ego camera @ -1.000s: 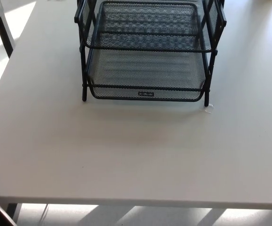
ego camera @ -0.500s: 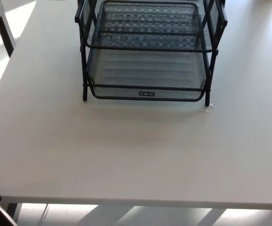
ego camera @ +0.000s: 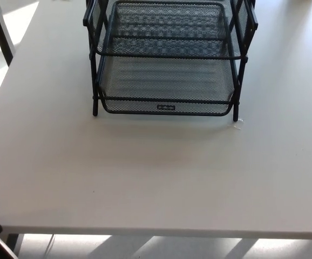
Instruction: The robot uses its right hand to grab the drawer kept on the middle of the desk and pull it out towards the robot
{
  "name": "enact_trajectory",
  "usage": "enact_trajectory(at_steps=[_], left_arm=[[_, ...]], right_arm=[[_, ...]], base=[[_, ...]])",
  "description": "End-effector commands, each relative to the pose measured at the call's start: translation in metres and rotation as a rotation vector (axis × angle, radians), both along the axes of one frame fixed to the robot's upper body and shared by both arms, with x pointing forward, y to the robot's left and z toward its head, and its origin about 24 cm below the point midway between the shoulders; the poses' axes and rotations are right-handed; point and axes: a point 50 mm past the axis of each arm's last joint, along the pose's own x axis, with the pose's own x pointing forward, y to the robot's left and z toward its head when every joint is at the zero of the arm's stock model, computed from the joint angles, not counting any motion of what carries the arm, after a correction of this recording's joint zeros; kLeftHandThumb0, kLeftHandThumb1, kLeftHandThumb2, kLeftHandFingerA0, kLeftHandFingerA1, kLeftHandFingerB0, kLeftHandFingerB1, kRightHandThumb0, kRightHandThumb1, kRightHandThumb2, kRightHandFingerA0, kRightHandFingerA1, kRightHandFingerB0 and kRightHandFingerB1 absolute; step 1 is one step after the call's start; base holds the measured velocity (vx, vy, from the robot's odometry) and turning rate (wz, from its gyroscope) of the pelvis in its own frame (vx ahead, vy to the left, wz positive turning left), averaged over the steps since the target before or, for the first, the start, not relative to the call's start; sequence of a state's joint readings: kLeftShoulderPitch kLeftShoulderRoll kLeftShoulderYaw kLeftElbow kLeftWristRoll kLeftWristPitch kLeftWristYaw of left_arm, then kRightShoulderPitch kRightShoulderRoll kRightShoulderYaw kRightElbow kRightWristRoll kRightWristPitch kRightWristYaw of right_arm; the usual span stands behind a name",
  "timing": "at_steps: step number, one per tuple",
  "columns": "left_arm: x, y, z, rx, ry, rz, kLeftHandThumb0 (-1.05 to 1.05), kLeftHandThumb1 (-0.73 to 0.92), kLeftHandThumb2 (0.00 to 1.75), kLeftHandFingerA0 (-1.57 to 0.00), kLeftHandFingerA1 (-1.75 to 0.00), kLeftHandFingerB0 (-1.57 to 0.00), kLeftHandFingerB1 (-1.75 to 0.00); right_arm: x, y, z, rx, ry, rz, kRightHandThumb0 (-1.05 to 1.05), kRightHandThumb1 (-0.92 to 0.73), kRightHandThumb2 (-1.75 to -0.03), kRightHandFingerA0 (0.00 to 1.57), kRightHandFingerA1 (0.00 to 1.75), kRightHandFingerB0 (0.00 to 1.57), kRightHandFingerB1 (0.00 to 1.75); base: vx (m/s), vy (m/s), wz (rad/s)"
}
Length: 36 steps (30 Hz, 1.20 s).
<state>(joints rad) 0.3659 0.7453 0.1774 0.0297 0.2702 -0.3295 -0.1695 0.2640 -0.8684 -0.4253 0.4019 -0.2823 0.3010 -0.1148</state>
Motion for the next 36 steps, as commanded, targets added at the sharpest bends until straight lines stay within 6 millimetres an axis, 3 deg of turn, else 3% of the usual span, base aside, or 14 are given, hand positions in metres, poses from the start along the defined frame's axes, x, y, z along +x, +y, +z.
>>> enact_trajectory(at_steps=[1,3,5,6,7,8,9,10,13,14,16,18,25,36], left_arm=[[0.0,0.002,0.004,0.028,0.004,-0.017,-0.32,0.55,0.56,-0.78,-0.84,-0.8,-0.58],[0.0,0.003,0.003,0.022,0.002,-0.015,-0.32,0.54,0.56,-0.79,-0.87,-0.8,-0.6],[0.0,0.003,0.004,0.021,0.004,-0.014,-0.31,0.54,0.56,-0.79,-0.87,-0.79,-0.59],[0.0,0.003,0.004,0.022,0.002,-0.011,-0.31,0.54,0.56,-0.8,-0.86,-0.8,-0.59],[0.0,0.004,0.004,0.022,0.0,-0.008,-0.31,0.54,0.56,-0.8,-0.86,-0.8,-0.59],[0.0,0.003,0.004,0.021,-0.004,-0.007,-0.3,0.54,0.56,-0.8,-0.84,-0.81,-0.59],[0.0,0.003,0.004,0.021,-0.004,-0.007,-0.31,0.54,0.56,-0.8,-0.85,-0.8,-0.58],[-0.001,0.004,0.004,0.024,-0.004,-0.011,-0.3,0.54,0.56,-0.79,-0.85,-0.8,-0.59],[0.0,0.004,0.004,0.026,-0.008,-0.013,-0.31,0.54,0.56,-0.79,-0.86,-0.8,-0.59],[0.0,0.004,0.004,0.028,-0.007,-0.012,-0.31,0.54,0.56,-0.78,-0.86,-0.79,-0.59],[0.0,0.004,0.004,0.027,-0.003,-0.01,-0.31,0.54,0.56,-0.78,-0.86,-0.79,-0.59],[0.0,0.004,0.004,0.023,0.003,-0.007,-0.31,0.55,0.56,-0.77,-0.87,-0.79,-0.59],[-0.001,0.003,0.005,0.011,-0.013,-0.007,-0.3,0.53,0.56,-0.8,-0.88,-0.81,-0.6],[-0.001,0.003,0.005,0.011,-0.016,-0.015,-0.3,0.54,0.56,-0.8,-0.85,-0.8,-0.58]], right_arm=[[0.013,0.013,0.052,-0.197,-0.078,0.05,-0.43,-0.29,-0.95,0.09,0.59,0.01,0.55],[0.025,0.026,0.077,-0.315,-0.112,0.121,-0.97,-0.6,-0.98,0.22,0.74,0.03,0.38],[0.03,0.033,0.088,-0.331,-0.168,0.172,-0.93,-0.58,-1.0,0.18,0.72,0.0,0.39],[0.033,0.037,0.092,-0.331,-0.199,0.193,-0.91,-0.71,-0.61,0.12,0.91,0.0,0.53],[0.037,0.041,0.098,-0.33,-0.237,0.219,-0.91,-0.71,-0.61,0.12,0.91,0.0,0.53],[0.046,0.054,0.114,-0.317,-0.301,0.257,-0.93,-0.56,-0.98,0.18,0.75,0.03,0.48],[0.053,0.062,0.122,-0.381,-0.359,0.264,-0.95,-0.55,-0.96,0.45,1.03,0.06,0.54],[0.063,0.079,0.136,-0.415,-0.419,0.306,-0.99,-0.58,-0.99,0.2,0.84,0.05,0.51],[0.072,0.097,0.149,-0.425,-0.468,0.365,-0.94,-0.56,-1.0,0.11,0.79,0.03,0.52],[0.074,0.103,0.152,-0.427,-0.484,0.388,-0.96,-0.75,-0.61,0.0,0.98,0.0,0.55],[0.084,0.121,0.162,-0.427,-0.504,0.457,-0.89,-0.71,-0.62,0.01,0.77,0.02,0.5],[0.097,0.142,0.166,-0.43,-0.499,0.558,-0.8,-0.5,-0.9,0.15,0.62,0.05,0.46],[0.13,0.223,0.158,-0.304,-0.579,0.974,-0.74,-0.48,-0.84,0.2,0.51,0.12,0.41],[0.164,0.3,0.137,-0.3,-0.573,1.231,-0.81,-0.52,-0.91,0.15,0.51,0.08,0.43]], base=[[0.0,0.0,0.0],[0.0,0.0,0.0],[0.0,0.0,0.0],[0.0,0.0,0.0],[0.0,0.0,0.0],[0.0,0.0,0.0],[0.0,0.0,0.0],[0.0,0.0,0.0],[0.0,0.0,0.0],[0.0,0.0,0.0],[0.0,0.0,0.0],[0.0,0.0,0.0],[0.0,0.0,0.0],[0.0,0.0,0.01]])
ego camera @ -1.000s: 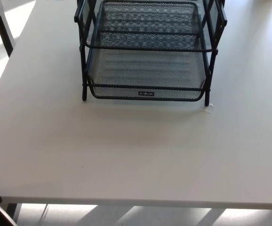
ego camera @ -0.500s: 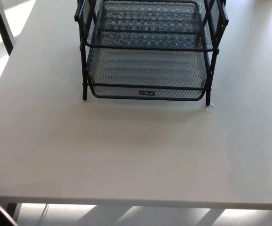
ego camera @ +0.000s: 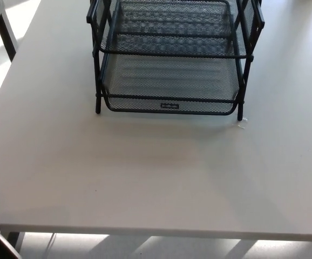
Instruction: The robot uses its right hand to grab the drawer kept on the middle of the desk and pull it out towards the robot
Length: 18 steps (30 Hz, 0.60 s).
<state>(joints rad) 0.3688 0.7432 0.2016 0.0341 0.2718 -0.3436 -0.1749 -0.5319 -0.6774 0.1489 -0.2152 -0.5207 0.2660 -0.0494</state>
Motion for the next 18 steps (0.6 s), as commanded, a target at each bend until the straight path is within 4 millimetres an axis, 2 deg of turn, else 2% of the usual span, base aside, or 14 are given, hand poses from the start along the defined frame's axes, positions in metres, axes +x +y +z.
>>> enact_trajectory(at_steps=[1,2,3,8,9,10,11,12,13,14,18], left_arm=[[0.0,0.0,0.002,0.008,-0.004,-0.02,-0.3,0.54,0.56,-0.8,-0.87,-0.8,-0.6],[0.001,0.0,0.003,0.012,-0.008,-0.022,-0.3,0.54,0.56,-0.8,-0.87,-0.8,-0.6],[0.001,0.0,0.003,0.013,-0.005,-0.022,-0.31,0.55,0.56,-0.79,-0.86,-0.79,-0.59],[0.001,0.0,0.003,0.006,-0.005,-0.02,-0.31,0.55,0.56,-0.8,-0.86,-0.8,-0.58],[0.001,0.0,0.003,0.008,-0.006,-0.022,-0.32,0.55,0.56,-0.8,-0.86,-0.8,-0.58],[0.002,-0.001,0.003,0.008,-0.006,-0.024,-0.32,0.55,0.56,-0.8,-0.86,-0.79,-0.58],[0.002,-0.001,0.003,0.006,-0.007,-0.026,-0.32,0.55,0.56,-0.8,-0.86,-0.8,-0.57],[0.002,-0.001,0.003,0.007,-0.008,-0.026,-0.32,0.55,0.56,-0.79,-0.85,-0.79,-0.57],[0.002,-0.001,0.003,0.011,-0.007,-0.025,-0.32,0.55,0.56,-0.79,-0.85,-0.79,-0.57],[0.002,-0.001,0.003,0.008,-0.007,-0.025,-0.31,0.55,0.56,-0.79,-0.84,-0.8,-0.57],[0.002,-0.001,0.003,0.011,-0.007,-0.029,-0.32,0.55,0.56,-0.79,-0.84,-0.8,-0.57]], right_arm=[[0.004,0.048,0.001,-0.094,-0.015,0.157,-0.8,-0.52,-0.9,0.14,0.52,0.06,0.43],[0.005,0.055,0.001,-0.097,-0.011,0.173,-0.8,-0.52,-0.9,0.14,0.52,0.06,0.43],[0.005,0.058,0.001,-0.092,0.0,0.184,-0.79,-0.65,-0.6,0.16,0.44,0.11,0.35],[0.005,0.09,-0.005,-0.13,-0.001,0.265,-0.81,-0.65,-0.6,0.2,0.43,0.15,0.35],[0.006,0.096,-0.007,-0.131,0.001,0.279,-0.82,-0.51,-0.9,0.15,0.5,0.09,0.45],[0.006,0.099,-0.008,-0.113,0.014,0.304,-0.8,-0.63,-0.6,0.16,0.44,0.14,0.34],[0.007,0.103,-0.009,-0.094,0.025,0.332,-0.77,-0.6,-0.6,0.15,0.44,0.16,0.33],[0.009,0.11,-0.011,-0.095,0.031,0.358,-0.82,-0.48,-0.87,0.13,0.51,0.12,0.44],[0.012,0.118,-0.014,-0.118,0.031,0.368,-0.82,-0.48,-0.87,0.13,0.51,0.12,0.44],[0.014,0.122,-0.015,-0.115,0.041,0.383,-0.83,-0.61,-0.59,0.17,0.46,0.16,0.33],[0.019,0.134,-0.019,-0.159,0.015,0.385,-0.87,-0.63,-0.61,0.19,0.46,0.14,0.34]], base=[[0.0,0.0,0.0],[0.0,0.0,0.0],[0.0,0.0,0.0],[0.0,0.0,0.0],[0.0,0.0,0.0],[0.0,0.0,0.0],[0.0,0.0,0.0],[0.0,0.0,0.0],[0.0,0.0,0.0],[0.0,0.0,0.0],[0.0,0.0,0.0]])
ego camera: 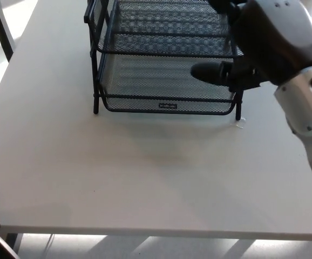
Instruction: The robot uses its right hand to grab the drawer kept on the middle of the desk and pull it out towards the robot
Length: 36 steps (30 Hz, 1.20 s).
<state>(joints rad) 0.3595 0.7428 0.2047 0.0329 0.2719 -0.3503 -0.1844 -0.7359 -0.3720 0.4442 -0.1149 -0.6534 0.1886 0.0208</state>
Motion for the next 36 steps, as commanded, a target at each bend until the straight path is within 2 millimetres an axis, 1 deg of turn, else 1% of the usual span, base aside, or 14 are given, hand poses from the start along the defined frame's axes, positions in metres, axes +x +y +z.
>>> enact_trajectory(at_steps=[1,2,3,4,5,7,10,11,14,15,17,26,32,36], left_arm=[[0.0,0.0,0.001,0.014,-0.001,-0.018,-0.32,0.55,0.56,-0.79,-0.84,-0.79,-0.57],[0.0,0.0,0.001,0.013,0.001,-0.018,-0.32,0.56,0.56,-0.78,-0.84,-0.79,-0.57],[0.003,-0.002,0.002,0.015,-0.006,-0.026,-0.32,0.55,0.56,-0.79,-0.85,-0.79,-0.58],[0.004,-0.002,0.002,0.013,-0.006,-0.026,-0.31,0.55,0.56,-0.79,-0.84,-0.79,-0.57],[0.004,-0.002,0.002,0.015,-0.006,-0.025,-0.32,0.55,0.56,-0.79,-0.84,-0.79,-0.57],[0.004,-0.002,0.002,0.01,-0.007,-0.028,-0.31,0.55,0.56,-0.78,-0.85,-0.79,-0.59],[0.004,-0.003,0.003,0.009,-0.001,-0.022,-0.32,0.55,0.56,-0.78,-0.85,-0.79,-0.59],[0.004,-0.002,0.003,0.008,0.004,-0.017,-0.32,0.55,0.56,-0.77,-0.85,-0.79,-0.58],[0.005,-0.003,0.001,0.01,-0.002,-0.025,-0.32,0.54,0.55,-0.79,-0.85,-0.8,-0.58],[0.005,-0.003,0.002,0.01,0.0,-0.026,-0.31,0.54,0.56,-0.79,-0.86,-0.8,-0.59],[0.005,-0.004,0.002,0.01,-0.006,-0.032,-0.31,0.54,0.56,-0.79,-0.88,-0.8,-0.6],[0.007,-0.005,0.003,0.013,-0.011,-0.05,-0.31,0.53,0.55,-0.81,-0.87,-0.81,-0.59],[0.007,-0.006,0.006,0.02,-0.006,-0.054,-0.31,0.54,0.56,-0.81,-0.89,-0.8,-0.6],[0.01,-0.007,0.008,0.039,-0.012,-0.062,-0.31,0.55,0.56,-0.8,-0.87,-0.79,-0.58]], right_arm=[[0.005,0.02,0.0,-0.075,-0.057,0.035,-0.87,-0.62,-0.6,0.19,0.46,0.14,0.35],[0.006,0.021,-0.001,-0.079,-0.061,0.037,-0.86,-0.49,-0.9,0.16,0.53,0.11,0.44],[0.009,0.024,-0.002,-0.096,-0.06,0.029,-0.89,-0.63,-0.61,0.19,0.48,0.14,0.35],[0.012,0.028,-0.004,-0.127,-0.046,0.027,-0.87,-0.51,-0.94,0.17,0.54,0.06,0.41],[0.014,0.03,-0.005,-0.13,-0.041,0.029,-0.88,-0.63,-0.61,0.2,0.47,0.11,0.35],[0.019,0.032,-0.009,-0.147,-0.044,0.021,-0.91,-0.52,-0.93,0.18,0.54,0.04,0.41],[0.027,0.034,-0.015,-0.181,-0.06,-0.006,-0.83,-0.47,-0.88,0.13,0.52,0.07,0.44],[0.03,0.034,-0.017,-0.196,-0.078,-0.025,-0.85,-0.59,-0.58,0.17,0.47,0.11,0.36],[0.041,0.031,-0.027,-0.21,-0.086,-0.079,-0.82,-0.56,-0.57,0.15,0.46,0.11,0.36],[0.044,0.03,-0.03,-0.209,-0.096,-0.096,-0.83,-0.46,-0.87,0.14,0.52,0.03,0.4],[0.054,0.026,-0.036,-0.232,-0.128,-0.137,-0.81,-0.53,-0.56,0.13,0.44,0.04,0.31],[0.077,0.013,-0.05,-0.291,-0.13,-0.255,-0.75,-0.39,-0.72,0.05,0.44,0.03,0.21],[0.084,0.006,-0.055,-0.3,-0.177,-0.294,-0.37,-0.25,-0.86,0.0,0.53,0.0,0.53],[0.086,0.002,-0.053,-0.305,-0.26,-0.294,-0.59,-0.36,-0.73,0.22,0.59,0.1,0.49]], base=[[0.0,0.0,0.0],[0.0,0.0,0.0],[0.0,0.0,0.0],[0.0,0.0,0.0],[0.0,0.0,0.0],[0.0,0.0,0.0],[0.0,0.0,0.0],[0.0,0.0,0.0],[0.0,0.0,0.0],[0.0,0.0,0.0],[0.0,0.0,0.0],[0.0,0.0,0.0],[0.0,0.0,0.0],[0.0,0.0,0.0]])
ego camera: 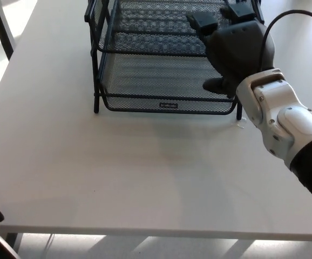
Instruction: The robot uses its right hand to grab the drawer kept on the middle of the desk and pull it out towards the robot
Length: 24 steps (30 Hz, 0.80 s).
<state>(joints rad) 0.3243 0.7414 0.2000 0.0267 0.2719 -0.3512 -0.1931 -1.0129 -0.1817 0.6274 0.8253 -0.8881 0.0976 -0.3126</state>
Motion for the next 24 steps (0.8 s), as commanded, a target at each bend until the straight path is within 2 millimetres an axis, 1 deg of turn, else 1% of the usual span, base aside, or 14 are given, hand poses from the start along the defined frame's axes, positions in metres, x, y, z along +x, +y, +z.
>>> enact_trajectory(at_steps=[1,2,3,4,5,6,8,9,10,14,17,18,19,24], left_arm=[[0.003,-0.003,0.003,0.036,0.012,-0.038,-0.32,0.55,0.56,-0.8,-0.89,-0.8,-0.59],[0.004,-0.003,0.004,0.033,0.016,-0.035,-0.32,0.55,0.56,-0.81,-0.89,-0.79,-0.59],[0.004,-0.003,0.004,0.033,0.017,-0.034,-0.32,0.55,0.56,-0.81,-0.89,-0.79,-0.59],[0.005,-0.003,0.004,0.032,0.018,-0.034,-0.32,0.55,0.56,-0.8,-0.88,-0.79,-0.59],[0.005,-0.003,0.005,0.03,0.019,-0.033,-0.32,0.55,0.56,-0.8,-0.88,-0.79,-0.59],[0.005,-0.003,0.005,0.032,0.019,-0.037,-0.31,0.55,0.56,-0.79,-0.86,-0.79,-0.59],[0.005,-0.003,0.005,0.034,0.019,-0.04,-0.31,0.55,0.56,-0.79,-0.86,-0.79,-0.59],[0.005,-0.004,0.006,0.025,0.01,-0.048,-0.3,0.55,0.55,-0.8,-0.87,-0.8,-0.59],[0.007,-0.005,0.007,0.031,0.005,-0.052,-0.31,0.54,0.56,-0.8,-0.87,-0.8,-0.6],[0.009,-0.004,0.008,0.033,0.0,-0.054,-0.32,0.55,0.56,-0.8,-0.86,-0.79,-0.58],[0.012,-0.003,0.012,0.04,-0.001,-0.055,-0.32,0.55,0.56,-0.8,-0.85,-0.8,-0.58],[0.013,-0.003,0.013,0.043,-0.009,-0.058,-0.31,0.54,0.56,-0.81,-0.85,-0.81,-0.57],[0.013,-0.004,0.013,0.043,-0.009,-0.059,-0.3,0.54,0.56,-0.81,-0.86,-0.81,-0.59],[0.015,-0.004,0.015,0.034,-0.011,-0.058,-0.31,0.54,0.56,-0.82,-0.87,-0.81,-0.58]], right_arm=[[0.005,0.0,0.02,-0.045,-0.304,0.062,-0.59,-0.37,-0.73,0.35,0.67,0.14,0.5],[0.007,-0.002,0.021,-0.068,-0.298,0.064,-0.53,-0.49,-0.54,0.35,0.71,0.13,0.48],[0.007,-0.003,0.021,-0.076,-0.293,0.063,-0.53,-0.49,-0.54,0.35,0.71,0.13,0.48],[0.008,-0.003,0.021,-0.087,-0.294,0.062,-0.55,-0.39,-0.75,0.38,0.71,0.09,0.53],[0.008,-0.004,0.021,-0.103,-0.295,0.061,-0.55,-0.39,-0.75,0.38,0.71,0.09,0.53],[0.008,-0.006,0.018,-0.173,-0.33,0.071,-0.41,-0.45,-0.75,0.67,1.0,0.15,0.54],[0.008,-0.007,0.017,-0.186,-0.333,0.073,-0.41,-0.45,-0.75,0.67,1.0,0.15,0.54],[0.009,-0.009,0.017,-0.188,-0.319,0.073,-0.34,-0.56,-0.61,0.68,1.31,0.15,0.53],[0.009,-0.011,0.017,-0.197,-0.315,0.072,-0.39,-0.57,-0.58,0.75,1.38,0.2,0.59],[0.009,-0.012,0.017,-0.208,-0.317,0.098,-0.38,-0.53,-0.62,0.8,1.45,0.28,0.59],[0.009,-0.011,0.016,-0.201,-0.304,0.144,-0.38,-0.56,-0.6,0.8,1.52,0.64,0.59],[0.007,-0.012,0.016,-0.199,-0.334,0.153,-0.35,-0.51,-0.62,0.84,1.52,0.83,0.76],[0.007,-0.012,0.014,-0.196,-0.34,0.16,-0.34,-0.52,-0.63,0.83,1.55,0.86,0.91],[0.004,-0.011,0.011,-0.18,-0.36,0.208,-0.39,-0.53,-0.62,0.82,1.52,0.87,0.84]], base=[[0.0,0.0,0.0],[0.0,0.0,0.0],[0.0,0.0,0.0],[0.0,0.0,0.0],[0.0,0.0,0.0],[0.0,0.0,0.0],[0.0,0.0,0.0],[0.0,0.0,0.0],[0.0,0.0,0.0],[0.0,0.0,0.0],[0.0,0.0,0.0],[0.0,0.0,0.0],[0.0,0.0,0.0],[0.0,0.0,0.0]])
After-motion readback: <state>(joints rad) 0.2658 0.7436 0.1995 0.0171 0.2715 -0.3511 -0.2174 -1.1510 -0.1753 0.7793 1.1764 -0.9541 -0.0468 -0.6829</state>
